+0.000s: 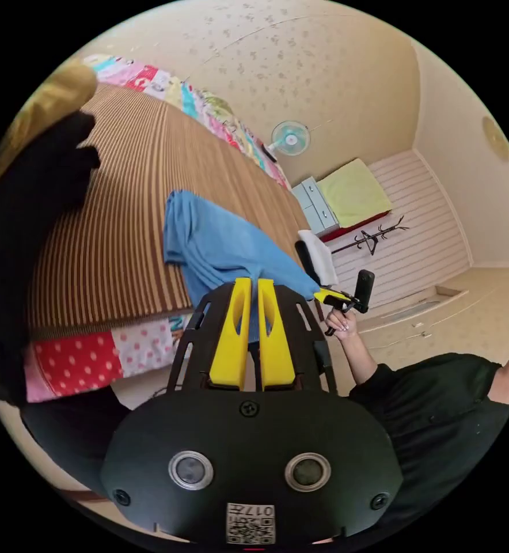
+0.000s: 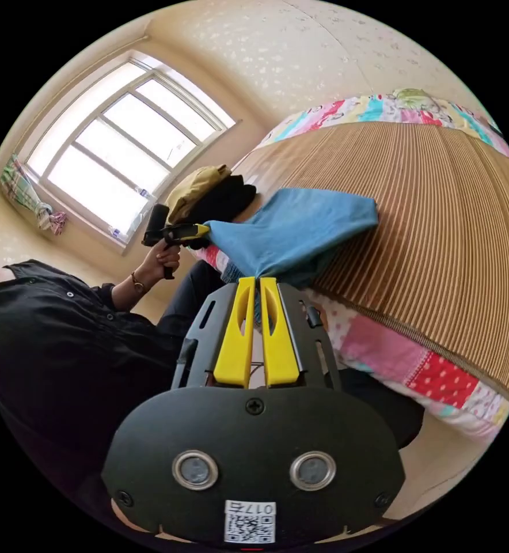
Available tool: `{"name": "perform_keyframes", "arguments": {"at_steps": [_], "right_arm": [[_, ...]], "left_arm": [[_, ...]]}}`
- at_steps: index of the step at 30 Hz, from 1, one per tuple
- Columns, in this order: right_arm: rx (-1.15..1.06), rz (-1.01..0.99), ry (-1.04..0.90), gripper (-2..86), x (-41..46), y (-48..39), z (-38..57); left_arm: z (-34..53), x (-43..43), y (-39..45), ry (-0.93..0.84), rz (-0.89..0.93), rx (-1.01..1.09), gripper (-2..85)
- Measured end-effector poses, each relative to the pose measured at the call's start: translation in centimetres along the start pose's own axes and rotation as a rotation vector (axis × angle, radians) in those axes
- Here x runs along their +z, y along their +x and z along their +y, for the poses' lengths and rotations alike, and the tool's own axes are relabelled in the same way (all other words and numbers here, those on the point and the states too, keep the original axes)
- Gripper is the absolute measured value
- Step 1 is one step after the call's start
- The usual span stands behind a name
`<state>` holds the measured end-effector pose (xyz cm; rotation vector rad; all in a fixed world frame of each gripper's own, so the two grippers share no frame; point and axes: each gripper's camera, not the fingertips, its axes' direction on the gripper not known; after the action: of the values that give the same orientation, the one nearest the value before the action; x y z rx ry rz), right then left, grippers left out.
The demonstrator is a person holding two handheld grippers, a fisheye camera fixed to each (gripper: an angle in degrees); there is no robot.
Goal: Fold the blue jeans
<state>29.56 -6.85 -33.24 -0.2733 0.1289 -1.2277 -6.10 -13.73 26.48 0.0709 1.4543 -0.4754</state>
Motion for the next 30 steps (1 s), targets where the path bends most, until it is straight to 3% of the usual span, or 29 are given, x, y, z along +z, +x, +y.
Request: {"name": "perform_keyframes", "arguments": {"at_steps": [3,6,11,15,19,23,26,30], "right_arm": [[0.175,0.010,-0.036,2.1,1.8,2.9,5.3],[0.275,-0.180,0.026,3.8,1.3,7.0,6.5],[0.457,-0.322,-0.001,18.1,2.2,14.8,2.5],[0.522,-0.648,-0.019,19.5,5.6,19.8,0.2],[0.555,-0.598,-0.034,16.5,7.4,21.0,-1.0],[0.565,-0.519,-0.028,10.1,6.3,21.3,0.5],[0.529,-0.554,0.042,7.4,4.8,20.8,2.1],[0.476,-0.542,0.051,5.9,3.0,19.3,3.6]], "left_arm": [[4.0,0.8,-3.9,0.024,0.067,-0.124,1.9],[5.6,-0.3,-5.4,0.058,0.022,-0.145,5.0],[4.1,-0.5,-7.6,0.038,0.076,-0.152,16.5],[0.7,3.0,-10.3,-0.083,0.199,-0.244,21.3],[-1.0,2.4,-10.7,-0.097,0.205,-0.349,22.8],[-1.0,1.4,-10.5,-0.070,0.202,-0.428,21.8],[-0.5,0.7,-10.6,-0.077,0.120,-0.522,15.8],[1.9,-0.4,-9.9,-0.035,0.243,-0.561,7.0]]}}
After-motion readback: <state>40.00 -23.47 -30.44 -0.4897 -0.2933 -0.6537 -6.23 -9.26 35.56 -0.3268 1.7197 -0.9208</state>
